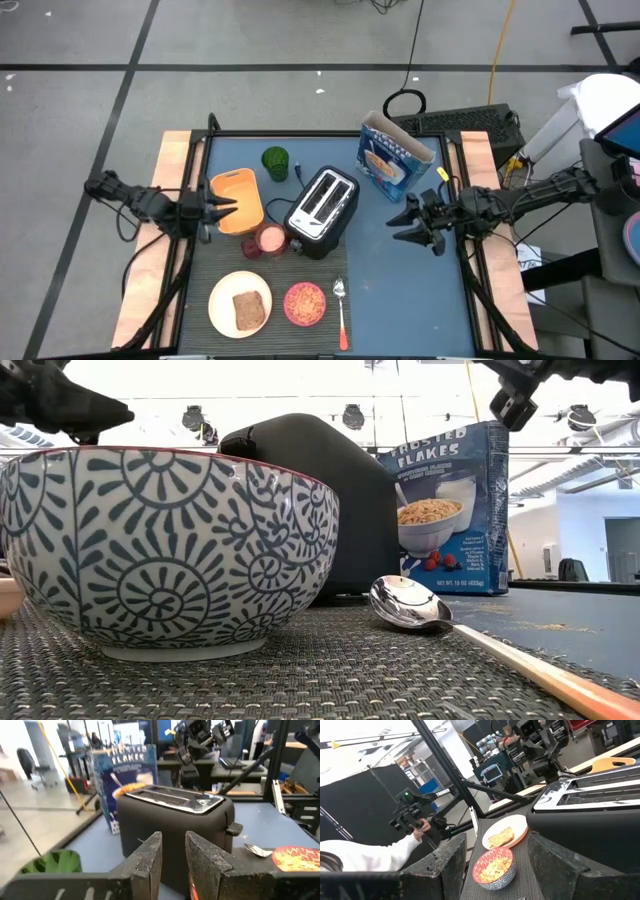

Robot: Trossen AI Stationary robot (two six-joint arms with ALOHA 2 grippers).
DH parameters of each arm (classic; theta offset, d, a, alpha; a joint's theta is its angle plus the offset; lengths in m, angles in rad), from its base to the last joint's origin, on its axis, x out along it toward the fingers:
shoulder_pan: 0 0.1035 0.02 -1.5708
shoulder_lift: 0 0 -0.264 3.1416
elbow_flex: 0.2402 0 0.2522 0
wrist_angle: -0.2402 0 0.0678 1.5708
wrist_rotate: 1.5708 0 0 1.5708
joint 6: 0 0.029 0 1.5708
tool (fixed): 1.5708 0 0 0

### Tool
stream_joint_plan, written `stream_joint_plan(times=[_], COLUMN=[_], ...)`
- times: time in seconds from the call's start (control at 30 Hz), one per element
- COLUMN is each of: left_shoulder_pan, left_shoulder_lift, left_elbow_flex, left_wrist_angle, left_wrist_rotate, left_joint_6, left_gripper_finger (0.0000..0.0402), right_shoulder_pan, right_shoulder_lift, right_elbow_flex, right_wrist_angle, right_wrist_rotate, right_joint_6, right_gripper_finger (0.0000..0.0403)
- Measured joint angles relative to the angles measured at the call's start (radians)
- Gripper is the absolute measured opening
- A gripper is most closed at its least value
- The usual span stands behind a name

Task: Arrange a breakfast setting
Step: Return to Home Position

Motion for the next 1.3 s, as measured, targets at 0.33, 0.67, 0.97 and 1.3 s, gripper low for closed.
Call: stream_joint_plan(times=[0.33, 0.67, 0.97, 1.3], left_shoulder_pan=[0.063, 0.178, 0.233, 0.234], left_shoulder_lift=[-0.019, -0.019, -0.019, -0.019], left_elbow_flex=[-0.155, -0.238, -0.238, -0.237], left_wrist_angle=[0.291, 0.414, 0.363, 0.351], left_wrist_rotate=[-0.070, -0.059, -0.056, -0.056], left_joint_6=[0.238, 0.290, 0.265, 0.231], left_gripper_finger=[0.0094, 0.0094, 0.0094, 0.0094], right_shoulder_pan=[-0.026, -0.122, -0.182, -0.202], right_shoulder_lift=[-0.030, -0.136, -0.264, -0.428], right_elbow_flex=[0.000, 0.000, -0.001, -0.007], right_wrist_angle=[-0.014, -0.172, -0.382, -0.529], right_wrist_rotate=[-0.086, -0.106, -0.106, -0.100], right_joint_6=[0.002, -0.074, -0.210, -0.338], right_gripper_finger=[0.0200, 0.0200, 0.0200, 0.0200])
